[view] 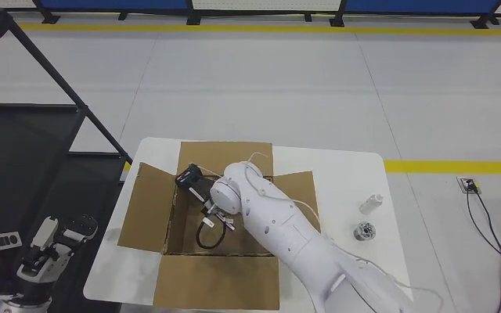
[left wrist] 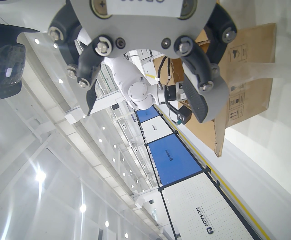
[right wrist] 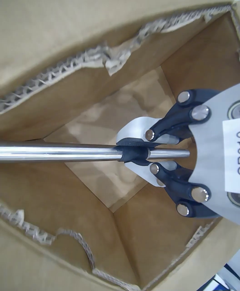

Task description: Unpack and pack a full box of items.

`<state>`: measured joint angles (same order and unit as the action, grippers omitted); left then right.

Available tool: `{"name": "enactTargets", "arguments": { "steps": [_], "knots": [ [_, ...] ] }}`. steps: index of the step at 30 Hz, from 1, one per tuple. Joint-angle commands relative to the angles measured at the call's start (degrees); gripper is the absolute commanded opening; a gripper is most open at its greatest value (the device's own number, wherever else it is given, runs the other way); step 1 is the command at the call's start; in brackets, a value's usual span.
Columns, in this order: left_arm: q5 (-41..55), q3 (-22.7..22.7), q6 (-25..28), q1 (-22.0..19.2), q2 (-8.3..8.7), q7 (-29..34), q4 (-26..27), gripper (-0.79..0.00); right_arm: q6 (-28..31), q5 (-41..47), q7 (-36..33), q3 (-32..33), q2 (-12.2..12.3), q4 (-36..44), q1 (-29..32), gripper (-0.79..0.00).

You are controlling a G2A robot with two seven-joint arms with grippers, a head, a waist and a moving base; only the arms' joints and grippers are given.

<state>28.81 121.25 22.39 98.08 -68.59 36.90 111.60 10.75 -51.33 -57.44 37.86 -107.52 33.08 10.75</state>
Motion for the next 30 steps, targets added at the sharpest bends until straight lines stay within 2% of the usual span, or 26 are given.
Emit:
{"name": "enactTargets", "arguments": {
  "steps": [1,4,8,11,14,18,23,27,30],
  "knots": [
    [0.0,0.0,0.0,0.0,0.0,0.0,0.0,0.0,-2.4,-2.2,-1.3,2.3,2.2,6.9,2.1,-0.785],
    [0.0,0.0,0.0,0.0,0.0,0.0,0.0,0.0,-4.4,-6.7,-6.6,7.9,6.4,22.5,8.9,-0.785],
    [0.0,0.0,0.0,0.0,0.0,0.0,0.0,0.0,-4.0,-15.2,-15.6,17.2,11.6,48.5,23.1,-0.785],
    [0.0,0.0,0.0,0.0,0.0,0.0,0.0,0.0,-2.6,-19.7,-18.4,22.6,13.8,62.5,32.0,-0.785],
    [0.0,0.0,0.0,0.0,0.0,0.0,0.0,0.0,-2.9,-23.4,-17.8,26.9,15.0,71.8,37.5,-0.785],
    [0.0,0.0,0.0,0.0,0.0,0.0,0.0,0.0,-6.1,-29.3,-15.6,33.2,16.2,81.2,43.5,-0.785],
    [0.0,0.0,0.0,0.0,0.0,0.0,0.0,0.0,-9.4,-34.6,-15.6,41.0,17.3,87.1,49.0,-0.785],
    [0.0,0.0,0.0,0.0,0.0,0.0,0.0,0.0,-10.2,-33.6,-15.2,46.8,17.8,88.0,52.1,-0.785],
    [0.0,0.0,0.0,0.0,0.0,0.0,0.0,0.0,-9.7,-31.6,-16.7,50.0,18.2,85.3,53.1,-0.785]
  ]
}}
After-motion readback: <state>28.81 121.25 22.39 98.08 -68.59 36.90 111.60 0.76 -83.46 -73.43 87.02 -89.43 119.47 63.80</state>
